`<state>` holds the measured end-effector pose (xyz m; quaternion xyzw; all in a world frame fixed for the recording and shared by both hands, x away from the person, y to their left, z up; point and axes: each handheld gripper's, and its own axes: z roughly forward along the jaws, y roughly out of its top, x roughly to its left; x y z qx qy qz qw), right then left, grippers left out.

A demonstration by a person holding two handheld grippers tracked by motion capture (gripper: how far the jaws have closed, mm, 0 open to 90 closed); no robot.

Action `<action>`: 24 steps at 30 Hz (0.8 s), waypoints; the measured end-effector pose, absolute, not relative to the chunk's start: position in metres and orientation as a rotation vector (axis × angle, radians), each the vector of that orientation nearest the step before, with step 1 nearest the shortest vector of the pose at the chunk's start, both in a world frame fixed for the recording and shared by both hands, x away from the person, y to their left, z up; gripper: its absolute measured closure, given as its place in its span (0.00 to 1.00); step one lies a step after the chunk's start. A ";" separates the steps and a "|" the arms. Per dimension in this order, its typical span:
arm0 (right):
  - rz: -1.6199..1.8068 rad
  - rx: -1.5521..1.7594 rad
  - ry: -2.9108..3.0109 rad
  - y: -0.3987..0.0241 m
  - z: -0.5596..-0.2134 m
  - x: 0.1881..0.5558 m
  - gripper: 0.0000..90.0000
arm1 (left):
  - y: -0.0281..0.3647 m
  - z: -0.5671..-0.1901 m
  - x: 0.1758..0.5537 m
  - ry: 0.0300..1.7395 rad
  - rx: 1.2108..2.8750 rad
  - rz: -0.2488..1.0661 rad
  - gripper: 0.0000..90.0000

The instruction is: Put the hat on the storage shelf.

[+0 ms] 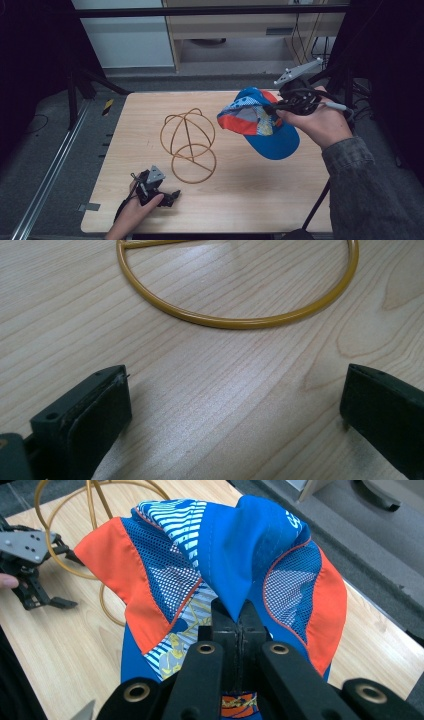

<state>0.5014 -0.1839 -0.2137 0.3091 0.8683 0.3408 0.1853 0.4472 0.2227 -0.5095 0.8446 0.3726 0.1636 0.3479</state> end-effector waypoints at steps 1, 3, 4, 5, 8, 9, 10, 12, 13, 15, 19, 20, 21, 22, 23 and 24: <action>0.963 0.868 2.446 -0.182 -0.213 0.502 1.00 | 0.223 -0.509 0.447 0.966 2.190 0.424 0.00; 0.968 0.862 2.442 -0.179 -0.210 0.502 1.00 | 0.223 -0.509 0.447 0.966 2.190 0.424 0.00; 0.970 0.858 2.441 -0.177 -0.209 0.502 1.00 | 0.223 -0.509 0.447 0.966 2.190 0.424 0.00; 0.971 0.853 2.439 -0.175 -0.208 0.502 1.00 | 0.223 -0.509 0.447 0.966 2.190 0.424 0.00; 0.988 0.823 2.437 -0.166 -0.206 0.502 1.00 | 0.223 -0.510 0.447 0.964 2.189 0.422 0.00; 0.994 0.814 2.435 -0.163 -0.205 0.503 1.00 | 0.223 -0.510 0.447 0.964 2.189 0.422 0.00; 1.003 0.808 2.434 -0.160 -0.205 0.503 1.00 | 0.223 -0.510 0.447 0.964 2.189 0.422 0.00; 1.016 0.796 2.430 -0.155 -0.205 0.503 1.00 | 0.223 -0.510 0.447 0.964 2.189 0.422 0.00; 1.020 0.790 2.430 -0.152 -0.204 0.504 1.00 | 0.223 -0.510 0.447 0.964 2.189 0.422 0.00; 1.032 0.778 2.427 -0.148 -0.202 0.504 1.00 | 0.223 -0.510 0.447 0.964 2.189 0.422 0.00; 1.045 0.754 2.427 -0.136 -0.194 0.508 1.00 | 0.223 -0.510 0.447 0.963 2.190 0.423 0.00; 1.043 0.747 2.429 -0.132 -0.192 0.508 1.00 | 0.223 -0.510 0.447 0.963 2.190 0.423 0.00; 1.039 0.734 2.432 -0.127 -0.191 0.509 1.00 | 0.223 -0.509 0.447 0.964 2.191 0.425 0.00; 1.033 0.716 2.437 -0.122 -0.189 0.510 1.00 | 0.223 -0.509 0.447 0.964 2.191 0.425 0.00; 1.032 0.708 2.440 -0.117 -0.188 0.512 1.00 | 0.223 -0.509 0.447 0.964 2.191 0.425 0.00; 1.036 0.698 2.443 -0.111 -0.188 0.513 1.00 | 0.223 -0.509 0.447 0.964 2.191 0.426 0.00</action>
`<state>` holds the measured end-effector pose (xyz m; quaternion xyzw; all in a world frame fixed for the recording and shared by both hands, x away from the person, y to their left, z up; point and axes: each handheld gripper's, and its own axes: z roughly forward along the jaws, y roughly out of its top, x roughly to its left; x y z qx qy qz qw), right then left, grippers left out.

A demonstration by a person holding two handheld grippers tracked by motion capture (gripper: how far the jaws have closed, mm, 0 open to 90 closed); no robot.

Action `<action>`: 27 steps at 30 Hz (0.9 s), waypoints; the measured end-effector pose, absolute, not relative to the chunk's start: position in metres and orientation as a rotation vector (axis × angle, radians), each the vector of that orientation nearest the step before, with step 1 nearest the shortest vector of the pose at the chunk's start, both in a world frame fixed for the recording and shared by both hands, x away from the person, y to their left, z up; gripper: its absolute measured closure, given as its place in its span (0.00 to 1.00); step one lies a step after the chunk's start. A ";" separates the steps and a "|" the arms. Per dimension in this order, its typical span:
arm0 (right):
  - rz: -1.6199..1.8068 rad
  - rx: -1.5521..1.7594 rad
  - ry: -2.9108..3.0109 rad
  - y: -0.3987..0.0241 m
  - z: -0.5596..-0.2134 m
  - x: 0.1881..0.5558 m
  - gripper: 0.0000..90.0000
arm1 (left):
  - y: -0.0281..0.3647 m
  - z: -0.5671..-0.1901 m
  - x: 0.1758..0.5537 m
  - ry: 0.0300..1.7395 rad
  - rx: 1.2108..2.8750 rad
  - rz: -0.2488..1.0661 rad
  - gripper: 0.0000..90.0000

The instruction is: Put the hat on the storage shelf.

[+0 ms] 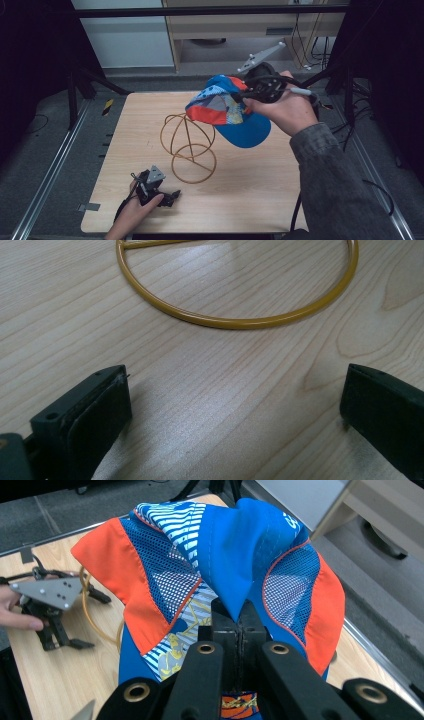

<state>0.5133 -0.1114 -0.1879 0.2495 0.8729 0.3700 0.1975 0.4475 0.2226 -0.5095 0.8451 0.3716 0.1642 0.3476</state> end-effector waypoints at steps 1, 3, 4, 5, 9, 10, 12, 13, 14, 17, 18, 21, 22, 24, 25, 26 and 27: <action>1.037 0.688 2.448 -0.106 -0.188 0.515 1.00 | 0.223 -0.509 0.447 0.963 2.192 0.426 0.00; 1.040 0.663 2.458 -0.093 -0.188 0.518 1.00 | 0.223 -0.509 0.447 0.963 2.192 0.426 0.00; 1.044 0.654 2.462 -0.090 -0.188 0.520 1.00 | 0.223 -0.510 0.447 0.965 2.189 0.426 0.00; 1.043 0.644 2.466 -0.085 -0.188 0.521 1.00 | 0.223 -0.510 0.447 0.965 2.189 0.426 0.00; 1.042 0.611 2.489 -0.066 -0.189 0.528 1.00 | 0.223 -0.510 0.448 0.964 2.190 0.426 0.00; 1.040 0.601 2.495 -0.061 -0.190 0.530 1.00 | 0.223 -0.510 0.448 0.964 2.190 0.426 0.00; 1.034 0.588 2.507 -0.051 -0.191 0.534 1.00 | 0.223 -0.510 0.448 0.964 2.190 0.426 0.00; 1.031 0.576 2.517 -0.046 -0.191 0.536 1.00 | 0.223 -0.510 0.448 0.964 2.190 0.426 0.00; 1.030 0.569 2.520 -0.043 -0.192 0.537 1.00 | 0.223 -0.510 0.448 0.964 2.189 0.426 0.00; 1.023 0.554 2.537 -0.030 -0.194 0.542 1.00 | 0.222 -0.509 0.447 0.966 2.190 0.426 0.00; 1.020 0.549 2.542 -0.026 -0.194 0.544 1.00 | 0.222 -0.509 0.447 0.967 2.189 0.426 0.00; 1.018 0.533 2.562 -0.014 -0.198 0.549 1.00 | 0.222 -0.509 0.447 0.965 2.190 0.426 0.00; 1.013 0.527 2.573 -0.011 -0.199 0.550 1.00 | 0.222 -0.509 0.447 0.965 2.190 0.426 0.00; 1.008 0.522 2.584 -0.005 -0.202 0.553 1.00 | 0.222 -0.509 0.447 0.965 2.190 0.426 0.00; 1.002 0.519 2.590 -0.002 -0.204 0.554 1.00 | 0.222 -0.509 0.447 0.965 2.190 0.426 0.00; 1.003 0.514 2.597 0.001 -0.206 0.554 1.00 | 0.222 -0.509 0.447 0.965 2.190 0.426 0.00; 1.000 0.511 2.603 0.003 -0.207 0.555 1.00 | 0.222 -0.509 0.447 0.964 2.190 0.426 0.00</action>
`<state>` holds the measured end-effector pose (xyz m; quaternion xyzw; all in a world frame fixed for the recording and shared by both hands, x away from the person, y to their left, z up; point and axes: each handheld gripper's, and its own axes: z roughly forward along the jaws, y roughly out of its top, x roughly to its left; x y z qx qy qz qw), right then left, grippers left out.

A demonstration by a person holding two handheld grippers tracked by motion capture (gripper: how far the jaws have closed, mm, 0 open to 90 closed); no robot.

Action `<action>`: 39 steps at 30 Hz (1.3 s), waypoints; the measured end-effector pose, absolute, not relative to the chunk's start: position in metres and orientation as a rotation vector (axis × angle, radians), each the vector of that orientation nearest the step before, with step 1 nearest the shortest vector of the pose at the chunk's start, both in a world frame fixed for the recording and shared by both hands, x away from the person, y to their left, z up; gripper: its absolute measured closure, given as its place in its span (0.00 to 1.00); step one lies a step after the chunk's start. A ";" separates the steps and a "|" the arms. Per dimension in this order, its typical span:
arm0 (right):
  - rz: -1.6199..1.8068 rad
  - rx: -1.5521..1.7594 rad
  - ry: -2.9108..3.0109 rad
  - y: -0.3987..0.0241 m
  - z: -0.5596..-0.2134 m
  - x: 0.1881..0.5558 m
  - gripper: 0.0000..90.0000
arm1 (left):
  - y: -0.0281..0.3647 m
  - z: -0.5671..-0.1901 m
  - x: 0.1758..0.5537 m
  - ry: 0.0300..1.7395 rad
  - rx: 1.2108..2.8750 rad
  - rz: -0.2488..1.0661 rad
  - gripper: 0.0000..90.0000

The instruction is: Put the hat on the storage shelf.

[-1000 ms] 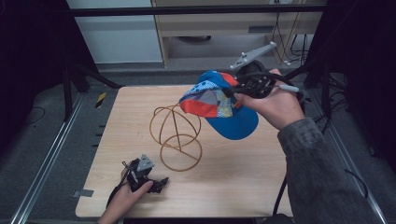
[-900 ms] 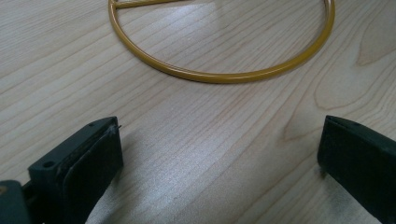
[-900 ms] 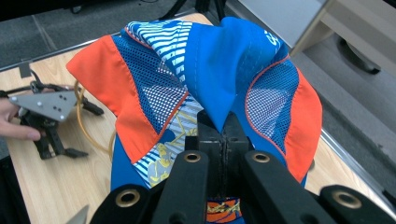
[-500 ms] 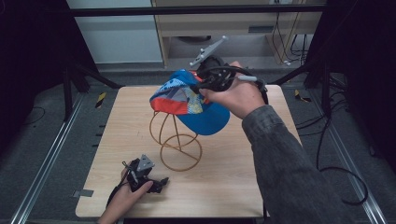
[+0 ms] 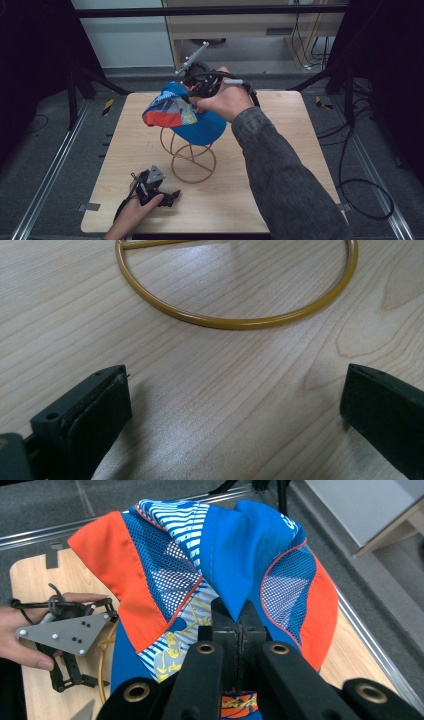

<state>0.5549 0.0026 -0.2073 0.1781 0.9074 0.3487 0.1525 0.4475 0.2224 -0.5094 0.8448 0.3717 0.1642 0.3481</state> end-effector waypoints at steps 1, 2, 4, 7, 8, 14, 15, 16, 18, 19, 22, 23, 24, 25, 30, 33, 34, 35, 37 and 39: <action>0.998 0.508 2.606 0.005 -0.209 0.555 1.00 | 0.222 -0.509 0.447 0.963 2.190 0.425 0.00; 0.994 0.508 2.612 0.007 -0.210 0.556 1.00 | 0.222 -0.509 0.447 0.964 2.190 0.426 0.00; 0.989 0.501 2.623 0.010 -0.212 0.557 1.00 | 0.222 -0.509 0.447 0.963 2.191 0.426 0.00; 0.982 0.495 2.634 0.014 -0.215 0.559 1.00 | 0.222 -0.509 0.447 0.963 2.190 0.426 0.00; 0.978 0.496 2.640 0.015 -0.216 0.560 1.00 | 0.222 -0.509 0.447 0.963 2.190 0.426 0.00; 0.979 0.469 2.659 0.023 -0.220 0.560 1.00 | 0.222 -0.509 0.447 0.964 2.190 0.425 0.00; 0.977 0.465 2.662 0.024 -0.221 0.560 1.00 | 0.222 -0.509 0.447 0.964 2.189 0.425 0.00; 0.972 0.464 2.670 0.025 -0.222 0.560 1.00 | 0.222 -0.509 0.447 0.964 2.190 0.425 0.00; 0.963 0.460 2.678 0.026 -0.223 0.560 0.99 | 0.222 -0.509 0.447 0.964 2.189 0.425 0.00; 0.963 0.460 2.678 0.027 -0.223 0.559 0.99 | 0.222 -0.509 0.447 0.964 2.189 0.425 0.00; 0.963 0.444 2.689 0.028 -0.224 0.557 0.99 | 0.222 -0.509 0.448 0.964 2.190 0.424 0.00; 0.966 0.438 2.692 0.029 -0.225 0.557 0.99 | 0.222 -0.509 0.448 0.964 2.190 0.424 0.00; 0.957 0.438 2.702 0.030 -0.226 0.556 0.99 | 0.222 -0.509 0.448 0.964 2.189 0.424 0.00; 0.952 0.432 2.703 0.031 -0.227 0.556 0.99 | 0.222 -0.509 0.448 0.964 2.190 0.424 0.00; 0.953 0.431 2.708 0.032 -0.229 0.556 0.99 | 0.222 -0.509 0.448 0.964 2.190 0.424 0.00; 0.946 0.423 2.715 0.033 -0.230 0.555 0.98 | 0.222 -0.510 0.448 0.963 2.188 0.422 0.00; 0.948 0.421 2.714 0.034 -0.231 0.555 0.97 | 0.222 -0.510 0.448 0.963 2.188 0.423 0.00; 0.944 0.421 2.717 0.034 -0.231 0.555 0.97 | 0.222 -0.510 0.448 0.963 2.188 0.422 0.00; 0.943 0.420 2.717 0.034 -0.231 0.555 0.97 | 0.222 -0.510 0.448 0.962 2.188 0.422 0.00; 0.949 0.420 2.710 0.034 -0.231 0.554 0.96 | 0.222 -0.510 0.448 0.963 2.188 0.423 0.00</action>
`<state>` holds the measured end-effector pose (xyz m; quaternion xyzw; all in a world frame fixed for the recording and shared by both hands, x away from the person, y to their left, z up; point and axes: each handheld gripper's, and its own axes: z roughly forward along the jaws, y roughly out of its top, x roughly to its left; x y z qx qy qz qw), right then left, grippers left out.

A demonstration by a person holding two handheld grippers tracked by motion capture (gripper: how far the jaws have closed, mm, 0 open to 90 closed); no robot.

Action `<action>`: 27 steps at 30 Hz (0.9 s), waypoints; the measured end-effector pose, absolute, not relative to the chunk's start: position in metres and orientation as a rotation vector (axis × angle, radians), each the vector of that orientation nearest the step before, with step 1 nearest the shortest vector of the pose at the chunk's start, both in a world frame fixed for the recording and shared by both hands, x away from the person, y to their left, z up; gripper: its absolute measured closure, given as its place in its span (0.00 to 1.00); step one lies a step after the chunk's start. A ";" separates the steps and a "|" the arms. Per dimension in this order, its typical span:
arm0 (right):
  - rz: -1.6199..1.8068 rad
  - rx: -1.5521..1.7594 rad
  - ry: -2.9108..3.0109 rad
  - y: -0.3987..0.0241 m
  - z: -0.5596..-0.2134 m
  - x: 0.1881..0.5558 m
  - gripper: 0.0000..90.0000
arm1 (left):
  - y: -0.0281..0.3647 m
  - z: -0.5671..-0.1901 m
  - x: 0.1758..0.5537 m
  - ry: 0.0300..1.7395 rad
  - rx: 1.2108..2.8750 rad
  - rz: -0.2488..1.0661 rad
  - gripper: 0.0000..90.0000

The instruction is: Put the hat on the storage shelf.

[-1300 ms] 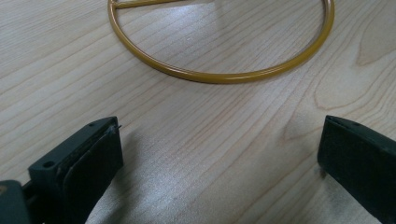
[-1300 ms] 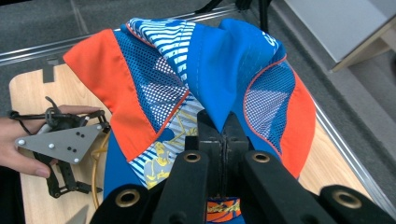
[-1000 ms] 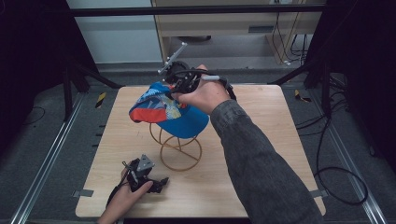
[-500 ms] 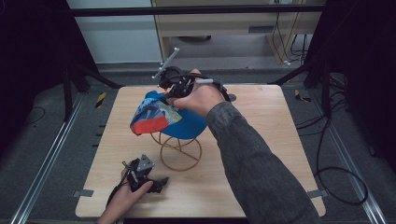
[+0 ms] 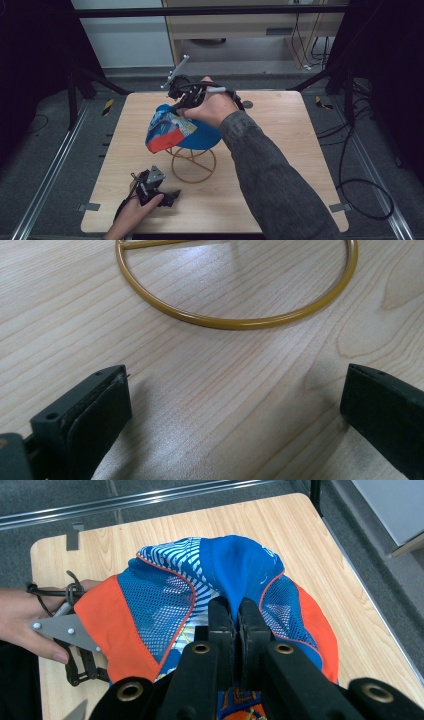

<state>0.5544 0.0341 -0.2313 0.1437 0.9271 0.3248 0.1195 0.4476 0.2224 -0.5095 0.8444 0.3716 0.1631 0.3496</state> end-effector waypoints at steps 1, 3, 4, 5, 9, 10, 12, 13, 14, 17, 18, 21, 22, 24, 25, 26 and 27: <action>0.951 0.420 2.709 0.034 -0.231 0.554 0.96 | 0.222 -0.510 0.448 0.963 2.188 0.422 0.00; 0.949 0.424 2.710 0.033 -0.231 0.554 0.93 | 0.222 -0.510 0.448 0.962 2.188 0.423 0.00; 0.948 0.426 2.709 0.032 -0.231 0.554 0.93 | 0.222 -0.510 0.448 0.962 2.188 0.423 0.00; 0.951 0.427 2.707 0.032 -0.231 0.554 0.92 | 0.223 -0.509 0.448 0.960 2.192 0.424 0.00; 0.957 0.436 2.705 0.029 -0.231 0.552 0.83 | 0.223 -0.509 0.448 0.961 2.191 0.424 0.00; 0.960 0.436 2.700 0.029 -0.230 0.552 0.81 | 0.223 -0.509 0.448 0.961 2.191 0.424 0.00; 0.972 0.444 2.692 0.028 -0.230 0.551 0.77 | 0.223 -0.510 0.448 0.962 2.190 0.424 0.00; 0.969 0.448 2.689 0.027 -0.230 0.551 0.75 | 0.222 -0.510 0.448 0.962 2.188 0.424 0.00; 0.968 0.452 2.689 0.027 -0.229 0.551 0.72 | 0.222 -0.510 0.448 0.962 2.188 0.424 0.00; 0.969 0.457 2.686 0.026 -0.230 0.550 0.68 | 0.222 -0.510 0.448 0.962 2.189 0.424 0.00; 0.970 0.463 2.686 0.026 -0.230 0.549 0.67 | 0.222 -0.510 0.448 0.963 2.188 0.424 0.00; 0.964 0.471 2.692 0.025 -0.231 0.549 0.63 | 0.222 -0.510 0.448 0.962 2.188 0.424 0.00; 0.963 0.474 2.693 0.025 -0.231 0.548 0.63 | 0.222 -0.510 0.448 0.962 2.189 0.424 0.00; 0.966 0.478 2.693 0.024 -0.232 0.548 0.61 | 0.222 -0.510 0.448 0.962 2.189 0.424 0.00; 0.968 0.477 2.695 0.024 -0.232 0.548 0.60 | 0.222 -0.510 0.448 0.962 2.188 0.424 0.00; 0.967 0.478 2.696 0.024 -0.232 0.547 0.59 | 0.222 -0.510 0.448 0.962 2.189 0.424 0.00; 0.969 0.479 2.697 0.024 -0.232 0.547 0.58 | 0.222 -0.510 0.448 0.962 2.189 0.424 0.00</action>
